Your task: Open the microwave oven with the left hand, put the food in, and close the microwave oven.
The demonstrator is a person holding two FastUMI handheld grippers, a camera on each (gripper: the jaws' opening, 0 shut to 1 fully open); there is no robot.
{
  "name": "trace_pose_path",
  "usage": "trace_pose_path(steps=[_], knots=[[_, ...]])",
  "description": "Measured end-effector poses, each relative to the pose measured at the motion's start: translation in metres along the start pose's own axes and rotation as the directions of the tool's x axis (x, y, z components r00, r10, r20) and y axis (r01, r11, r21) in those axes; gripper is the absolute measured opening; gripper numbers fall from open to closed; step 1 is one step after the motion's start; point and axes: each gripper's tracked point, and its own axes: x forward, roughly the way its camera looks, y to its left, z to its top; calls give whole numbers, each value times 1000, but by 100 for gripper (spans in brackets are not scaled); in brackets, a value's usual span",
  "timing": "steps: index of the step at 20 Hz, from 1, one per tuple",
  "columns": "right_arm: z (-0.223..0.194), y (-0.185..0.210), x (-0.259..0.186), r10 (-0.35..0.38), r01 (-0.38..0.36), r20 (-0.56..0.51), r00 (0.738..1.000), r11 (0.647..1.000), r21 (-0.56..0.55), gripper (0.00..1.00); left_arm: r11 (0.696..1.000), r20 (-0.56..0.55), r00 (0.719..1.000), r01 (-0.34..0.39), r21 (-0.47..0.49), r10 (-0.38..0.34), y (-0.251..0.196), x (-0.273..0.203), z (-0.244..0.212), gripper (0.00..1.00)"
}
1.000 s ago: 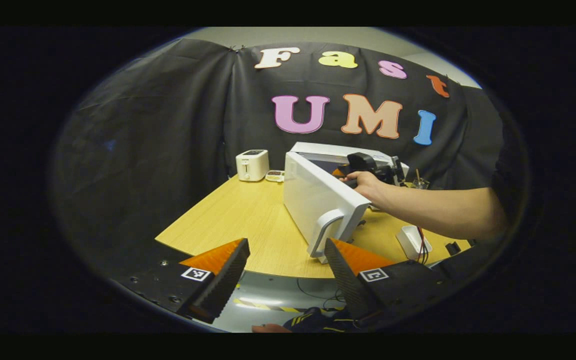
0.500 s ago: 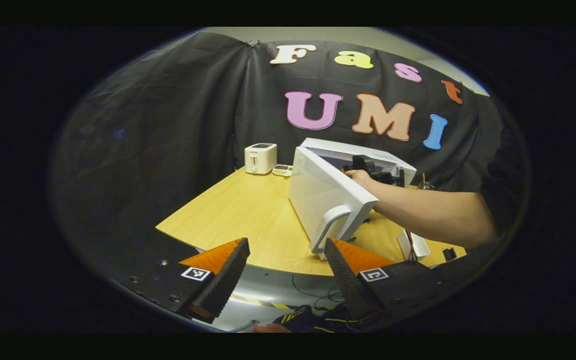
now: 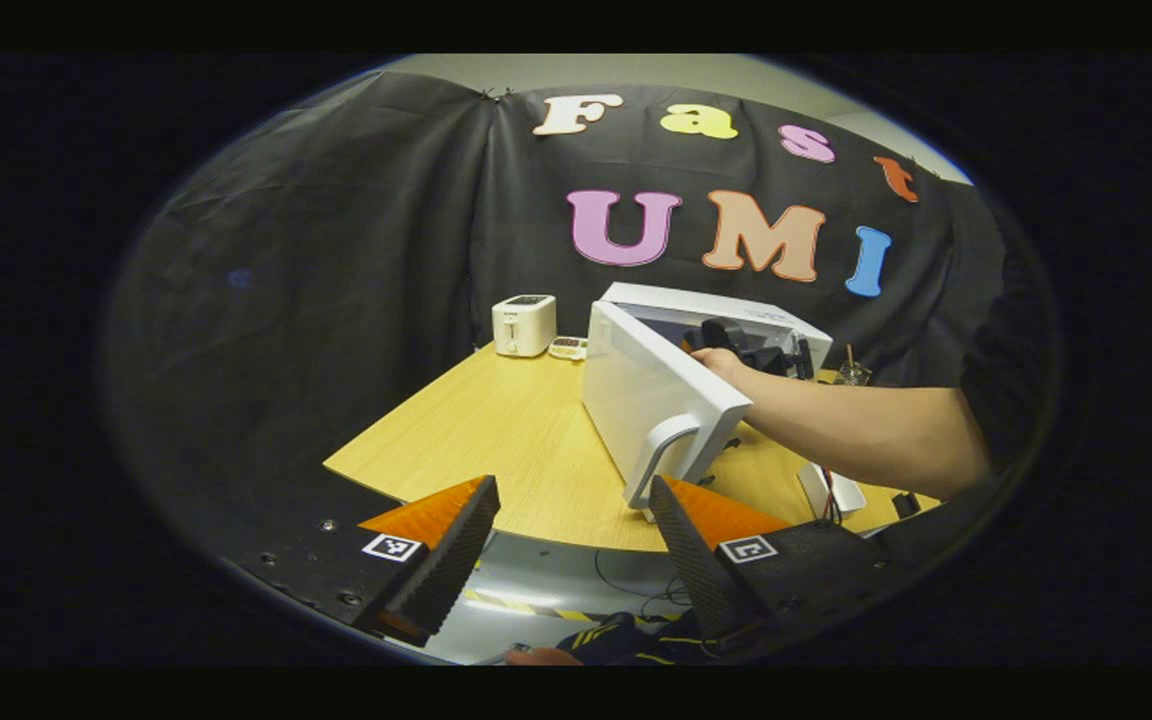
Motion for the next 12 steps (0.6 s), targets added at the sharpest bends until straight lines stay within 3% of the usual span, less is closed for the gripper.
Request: trace_pose_path(steps=[1,3,4,5,6,12], knots=[[0,-4,-1,-16,16,-6,1000,1000,-9,88,1000,10,1000,-5,4,5,1,-1,3,97],[0,-11,-4,-42,42,-13,999,999,-33,93,1000,9,1000,-25,0,25,7,-4,-1,92],[0,-16,-5,-58,57,-17,998,997,-45,82,999,6,999,-32,-11,32,10,-5,-3,93],[-1,-19,-6,-71,69,-23,997,996,-56,94,999,9,999,-33,-24,33,10,-6,-2,93],[-1,-22,-8,-78,76,-28,997,995,-66,83,999,13,999,-33,-32,33,9,-9,-2,93],[-16,-36,-17,-107,97,-96,990,990,-101,83,1000,26,999,-20,-8,20,7,-5,4,93]])
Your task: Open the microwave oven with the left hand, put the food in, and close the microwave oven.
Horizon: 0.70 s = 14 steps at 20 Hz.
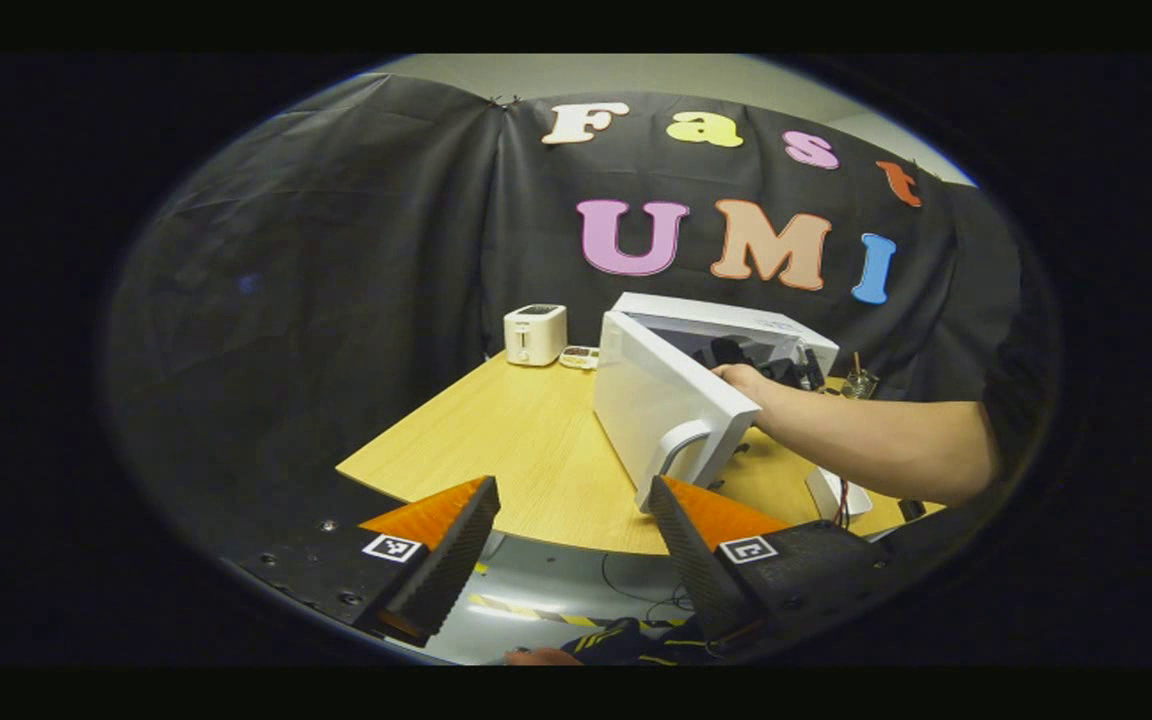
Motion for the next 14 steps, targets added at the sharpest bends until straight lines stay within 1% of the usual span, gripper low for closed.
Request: trace_pose_path(steps=[1,2,3,4,5,6,8,10,11,12,14], knots=[[-2,-2,0,0,0,-8,1000,1000,-1,84,1000,2,1000,0,4,0,0,0,1,93],[-4,-4,1,3,-3,-9,1000,1000,2,84,1000,8,1000,-1,10,1,0,0,1,97],[-3,-4,3,4,-4,-7,1000,1000,4,84,1000,11,1000,-2,16,2,0,0,3,93],[-3,-5,1,6,-6,-7,1000,1000,6,94,1000,13,1000,-4,19,4,0,0,3,93],[-1,-4,-1,11,-11,-5,1000,1000,7,94,1000,14,1000,-5,21,5,0,-1,5,92],[2,-1,-2,23,-23,7,1000,1000,9,94,1000,16,1000,-5,21,4,0,-2,5,88],[9,1,-7,43,-43,31,999,999,-3,94,1000,18,1000,-3,22,2,-2,-1,7,88],[15,1,-13,50,-50,32,998,999,-12,94,1000,18,1000,2,29,-2,-3,-1,5,88],[19,0,-15,54,-53,36,998,998,-19,84,999,15,1000,3,35,-3,-4,0,5,92],[23,-2,-18,57,-56,48,997,998,-35,84,999,13,1000,3,39,-4,-4,3,4,93],[39,-2,-25,84,-74,108,991,993,-95,84,999,20,1000,17,42,-18,-7,3,4,93]])
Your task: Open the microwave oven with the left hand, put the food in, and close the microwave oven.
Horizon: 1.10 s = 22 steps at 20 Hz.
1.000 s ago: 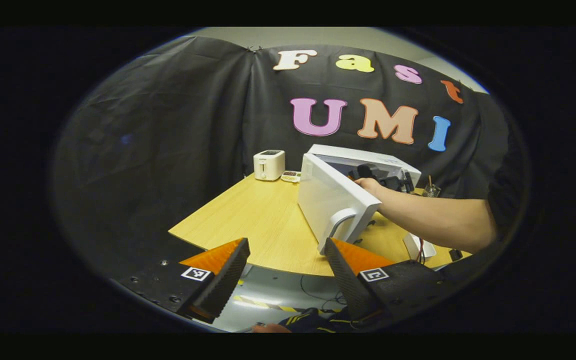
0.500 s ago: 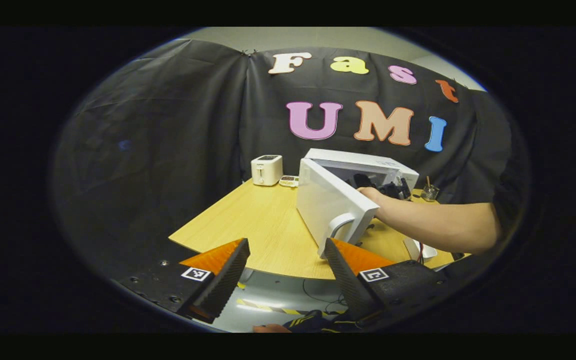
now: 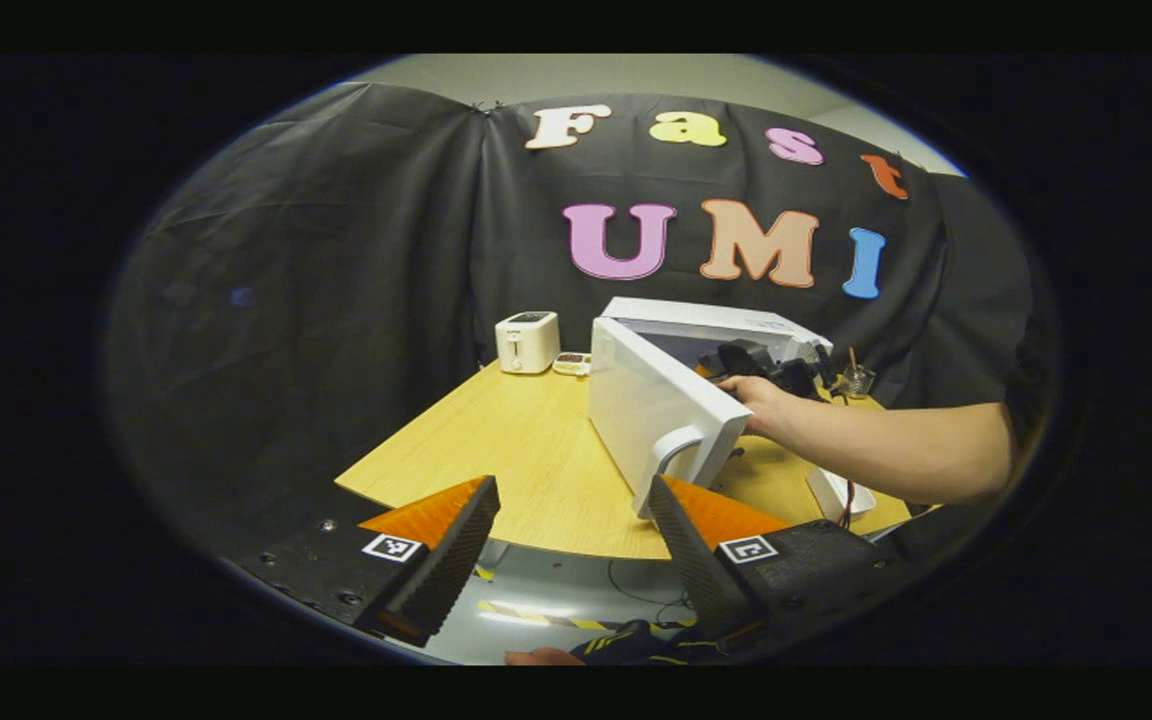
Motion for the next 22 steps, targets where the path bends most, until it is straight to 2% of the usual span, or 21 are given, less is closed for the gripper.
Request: trace_pose_path(steps=[3,6,7,8,9,10,12,13,14,15,16,18,19,20,21,22], knots=[[25,-4,-15,32,-21,76,997,990,-136,83,1000,4,1000,11,8,-11,1,4,0,93],[41,-8,-32,67,-34,112,991,961,-273,83,1000,-4,1000,28,10,-28,2,16,-3,93],[49,-10,-39,77,-38,119,990,952,-305,83,999,-4,999,35,9,-35,2,20,-2,88],[55,-9,-48,90,-43,129,988,944,-327,83,999,-2,999,44,10,-44,2,23,0,93],[62,-9,-53,100,-48,131,986,935,-352,83,999,2,999,48,11,-48,2,28,2,93],[70,-10,-61,115,-55,137,984,922,-383,94,998,2,999,54,9,-54,3,33,3,93],[87,-10,-76,145,-60,158,977,893,-446,94,996,9,996,85,13,-85,-3,41,9,93],[94,-8,-84,166,-64,170,971,873,-483,94,996,15,996,92,17,-92,-6,45,13,88],[99,-8,-93,184,-67,175,967,849,-524,83,995,27,995,95,25,-96,-5,51,17,88],[103,-5,-100,208,-75,173,963,820,-568,82,995,30,995,91,32,-92,-4,54,19,83],[104,-4,-109,230,-78,173,958,787,-612,83,995,31,996,87,40,-88,-2,59,17,70],[109,6,-129,292,-87,177,940,705,-703,83,996,32,997,72,55,-74,2,71,16,29],[111,12,-141,318,-83,179,931,660,-746,83,991,20,992,124,59,-126,-9,72,16,9],[109,17,-155,354,-87,177,919,617,-783,83,995,6,997,78,66,-78,-2,78,9,9],[108,23,-167,386,-85,176,905,573,-815,83,997,5,999,53,61,-54,7,82,7,5],[109,29,-178,411,-86,175,895,543,-835,83,996,-2,997,77,51,-77,0,87,2,1]])
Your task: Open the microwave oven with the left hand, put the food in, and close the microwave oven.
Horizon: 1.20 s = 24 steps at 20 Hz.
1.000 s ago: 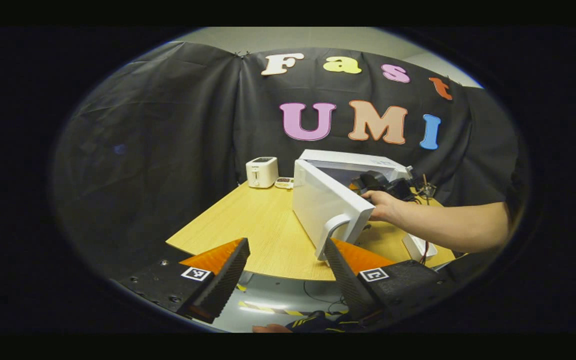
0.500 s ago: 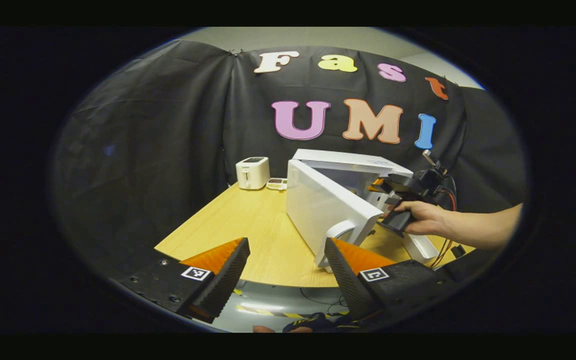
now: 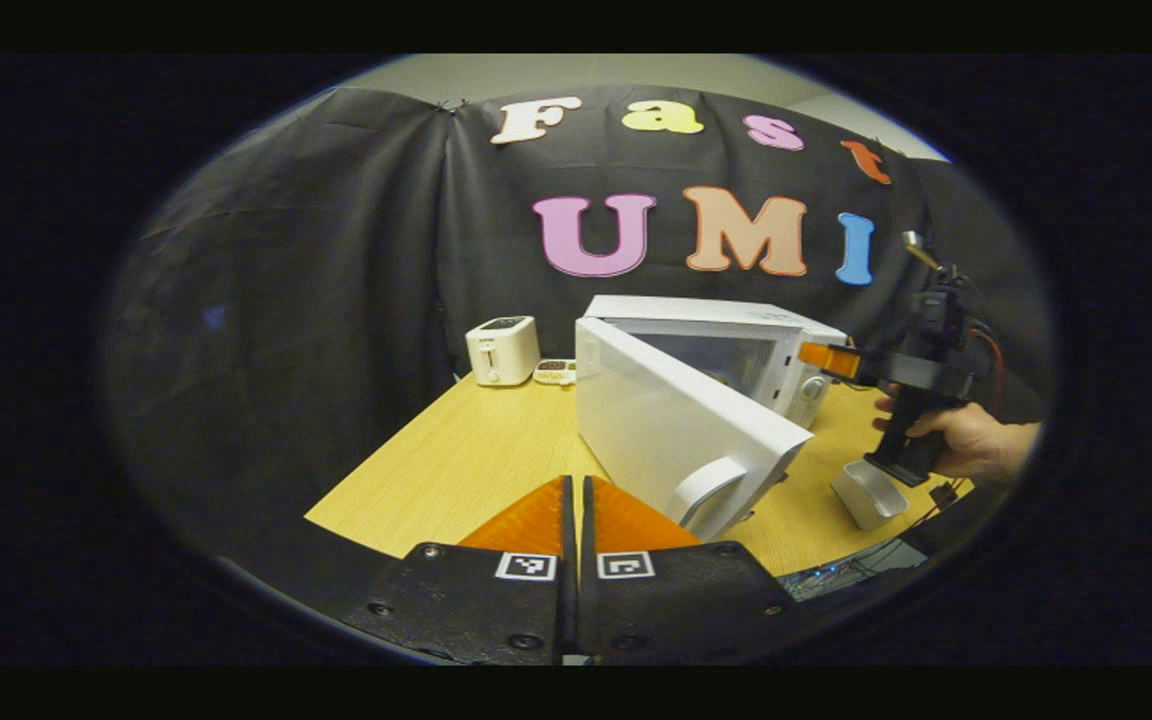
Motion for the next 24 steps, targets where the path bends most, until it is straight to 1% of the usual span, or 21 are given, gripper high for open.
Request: trace_pose_path(steps=[3,4,7,8,9,10,12,14,15,17,19,20,24], knots=[[32,10,-23,28,-25,53,998,998,-59,83,999,-3,999,48,9,-48,-12,13,-9,2],[40,10,-29,36,-30,67,997,996,-81,83,998,-19,998,62,17,-62,-15,17,-15,0],[68,9,-48,45,-28,129,991,991,-132,83,998,-24,998,59,26,-59,-19,26,-19,1],[73,8,-54,46,-27,138,989,990,-137,83,999,-22,999,42,32,-42,-17,30,-20,0],[79,5,-59,44,-23,148,988,990,-141,83,999,-26,999,26,39,-25,-15,33,-21,2],[86,1,-63,44,-21,159,986,989,-147,83,999,-30,999,22,46,-21,-17,38,-24,1],[96,-3,-72,44,-15,179,983,987,-159,83,998,-39,999,34,55,-32,-22,43,-29,0],[98,-4,-79,60,-30,179,982,986,-165,83,997,-38,998,44,70,-42,-28,47,-27,1],[98,-7,-83,58,-26,183,981,985,-172,94,995,-33,998,54,79,-52,-32,48,-26,1],[100,-15,-89,54,-15,198,979,981,-194,94,994,-30,998,50,99,-47,-35,51,-25,1],[103,-14,-100,60,-16,201,978,977,-213,94,994,-44,997,68,90,-64,-43,56,-28,1],[96,-16,-97,61,-16,198,978,976,-219,94,994,-43,997,75,85,-71,-48,57,-27,1],[99,-23,-104,65,-23,196,978,977,-213,93,991,-33,996,90,97,-87,-66,65,-22,0]])
